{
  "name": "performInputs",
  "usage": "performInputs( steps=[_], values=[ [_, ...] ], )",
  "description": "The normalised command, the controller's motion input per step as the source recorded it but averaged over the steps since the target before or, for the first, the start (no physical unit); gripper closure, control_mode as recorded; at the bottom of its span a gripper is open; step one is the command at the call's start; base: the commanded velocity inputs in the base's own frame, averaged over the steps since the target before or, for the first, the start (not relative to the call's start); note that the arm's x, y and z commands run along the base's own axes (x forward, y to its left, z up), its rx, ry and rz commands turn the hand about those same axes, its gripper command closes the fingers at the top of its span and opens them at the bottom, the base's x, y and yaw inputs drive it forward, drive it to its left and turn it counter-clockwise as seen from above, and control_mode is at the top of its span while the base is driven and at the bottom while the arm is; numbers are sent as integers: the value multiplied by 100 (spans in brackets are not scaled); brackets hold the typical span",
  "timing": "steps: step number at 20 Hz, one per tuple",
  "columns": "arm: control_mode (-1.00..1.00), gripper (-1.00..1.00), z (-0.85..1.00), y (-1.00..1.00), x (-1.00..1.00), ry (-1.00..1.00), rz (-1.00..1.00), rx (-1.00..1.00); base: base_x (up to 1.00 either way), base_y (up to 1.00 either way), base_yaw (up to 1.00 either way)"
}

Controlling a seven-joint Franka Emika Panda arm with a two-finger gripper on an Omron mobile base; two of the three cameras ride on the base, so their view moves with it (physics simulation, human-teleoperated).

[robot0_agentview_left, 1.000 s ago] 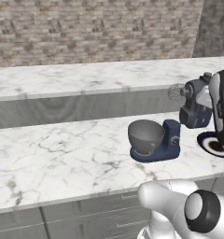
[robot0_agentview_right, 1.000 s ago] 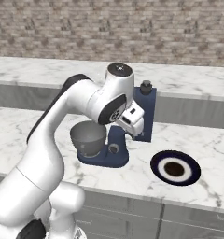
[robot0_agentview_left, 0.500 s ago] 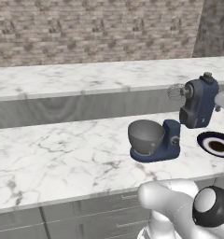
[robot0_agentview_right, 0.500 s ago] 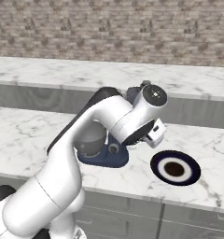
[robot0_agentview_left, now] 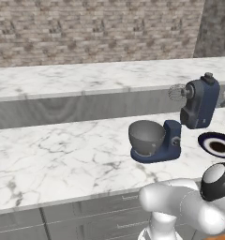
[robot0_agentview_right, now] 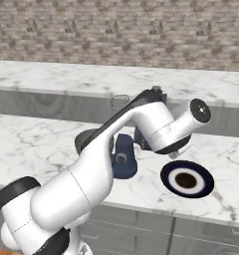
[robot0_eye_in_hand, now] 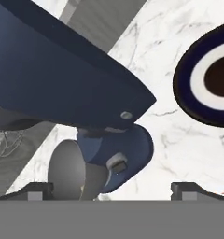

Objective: Add butter and sugar cubes to the stand mixer bowl and then turn on the stand mixer to begin making frosting.

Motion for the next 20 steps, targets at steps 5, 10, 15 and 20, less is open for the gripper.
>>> performInputs(
  steps=[5, 10, 15, 20],
  values=[
    [-100, -100, 0, -10, 39, -7, 0, 20, 0, 0, 0],
    [-100, -100, 0, -12, 41, -8, 0, 20, 0, 0, 0],
    [-100, -100, 0, -17, 32, -11, 0, 15, 0, 0, 0],
    [-100, -100, 0, -16, 28, -9, 0, 11, 0, 0, 0]
  ],
)
